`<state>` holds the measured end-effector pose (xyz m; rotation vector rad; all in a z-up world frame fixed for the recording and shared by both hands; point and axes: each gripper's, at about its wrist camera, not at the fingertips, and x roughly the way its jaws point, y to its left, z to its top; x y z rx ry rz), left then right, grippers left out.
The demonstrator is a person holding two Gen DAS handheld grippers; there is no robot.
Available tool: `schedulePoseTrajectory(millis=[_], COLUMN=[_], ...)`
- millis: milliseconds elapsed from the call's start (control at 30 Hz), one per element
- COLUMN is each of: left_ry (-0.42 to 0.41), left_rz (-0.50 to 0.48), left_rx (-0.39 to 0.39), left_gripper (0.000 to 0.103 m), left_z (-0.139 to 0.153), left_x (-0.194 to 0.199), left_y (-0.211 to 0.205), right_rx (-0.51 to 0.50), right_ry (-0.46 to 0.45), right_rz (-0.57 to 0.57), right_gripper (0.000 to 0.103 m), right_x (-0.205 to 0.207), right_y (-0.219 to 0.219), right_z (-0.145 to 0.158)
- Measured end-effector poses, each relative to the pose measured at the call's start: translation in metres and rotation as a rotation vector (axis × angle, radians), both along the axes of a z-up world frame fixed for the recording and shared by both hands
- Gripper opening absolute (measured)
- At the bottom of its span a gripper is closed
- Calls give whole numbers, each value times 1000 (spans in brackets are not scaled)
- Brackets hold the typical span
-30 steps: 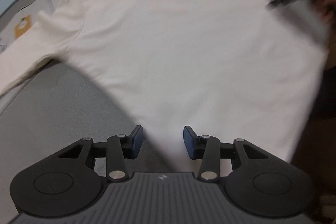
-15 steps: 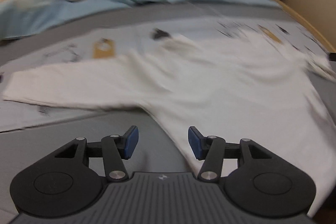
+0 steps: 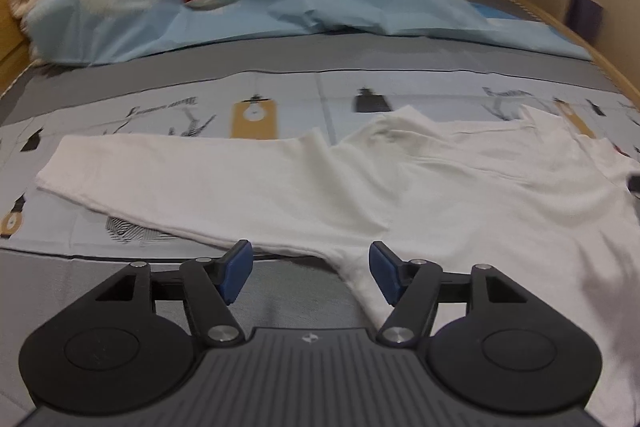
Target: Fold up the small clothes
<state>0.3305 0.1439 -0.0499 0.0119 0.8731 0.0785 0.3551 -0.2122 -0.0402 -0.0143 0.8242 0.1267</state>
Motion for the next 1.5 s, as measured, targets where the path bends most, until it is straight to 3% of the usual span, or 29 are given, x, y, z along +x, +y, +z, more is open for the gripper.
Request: schedulePoseTrajectory(millis=[167,300,367,533,733,800,933,967,1000,1033,1067,1167,1200,1333,1367,1400,1500], left_ry=[-9,-29,-43,-86,-99,-147,-170,-175,-172,-158,-153,-221,-223,-221,-228,-232,-265], left_rz=[105,226,310,511,711,733,721,715,702,691,698,777,801,850,864,882,940], left_rx=[-32,-82,-121,-228,-371,-394,-371,-355,-330,-290,-243,-90,-73,-137,-156,-193,-297], left_gripper=[69,53,49,49,61,61,61,54,25,7,3,3,3,7,14,27,36], left_z=[-14,-27,-33,-50,-81,-84,-85,-86,-85,-86,-85,-74,-73,-76,-75,-76,-77], left_x=[19,34,38,43,44,43,55,57,60,62,64,53,50,46,44,43,35], left_y=[37,84,112,186,258,268,269,269,263,258,257,247,246,246,246,250,264], right_rx=[-3,-8,-6,-1,-6,-12,-23,-23,-23,-22,-22,-20,-18,-14,-12,-10,-6], right_ry=[62,79,85,106,122,128,138,142,144,145,146,145,145,143,143,142,140], right_rz=[-21,-25,-28,-38,-20,-14,-8,-9,-11,-13,-13,-11,-12,-11,-12,-15,-22], right_gripper=[62,62,62,62,62,62,62,62,62,62,62,62,62,62,62,62,62], right_x=[12,15,17,24,29,31,34,35,35,36,36,37,37,36,36,36,35], right_y=[11,16,15,17,19,19,17,16,16,16,16,17,17,14,13,11,6], right_z=[-10,-12,-13,-17,-20,-22,-26,-27,-28,-28,-28,-29,-29,-28,-27,-27,-25])
